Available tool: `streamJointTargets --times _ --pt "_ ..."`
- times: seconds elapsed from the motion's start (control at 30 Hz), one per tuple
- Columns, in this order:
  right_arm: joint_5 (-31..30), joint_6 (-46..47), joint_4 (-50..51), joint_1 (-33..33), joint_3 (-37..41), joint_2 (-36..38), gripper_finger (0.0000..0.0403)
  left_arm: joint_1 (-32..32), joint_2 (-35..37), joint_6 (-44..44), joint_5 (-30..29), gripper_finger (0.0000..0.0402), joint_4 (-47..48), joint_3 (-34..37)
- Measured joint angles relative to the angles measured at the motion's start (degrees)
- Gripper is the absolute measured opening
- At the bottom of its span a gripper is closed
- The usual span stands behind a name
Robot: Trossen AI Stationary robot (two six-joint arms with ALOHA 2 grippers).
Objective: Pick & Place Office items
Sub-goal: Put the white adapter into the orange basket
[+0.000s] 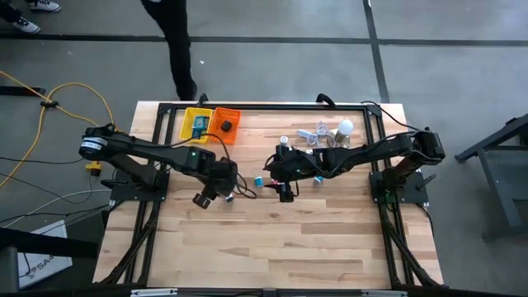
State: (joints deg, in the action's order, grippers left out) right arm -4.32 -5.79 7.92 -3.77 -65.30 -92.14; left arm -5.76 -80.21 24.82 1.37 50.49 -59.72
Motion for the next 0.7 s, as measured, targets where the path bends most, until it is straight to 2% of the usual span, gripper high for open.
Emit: streamJointTargets --times 0.23,0.7 --pt "-0.01 -0.02 0.00 0.00 0.00 0.00 0.0251 -0.05 -1.64 1.53 0.02 0.0179 -2.30 0.43" --pt "0.00 0.00 -0.01 0.02 0.00 0.00 0.0251 -1.55 -1.57 7.61 0.37 0.0179 -17.16 11.08"
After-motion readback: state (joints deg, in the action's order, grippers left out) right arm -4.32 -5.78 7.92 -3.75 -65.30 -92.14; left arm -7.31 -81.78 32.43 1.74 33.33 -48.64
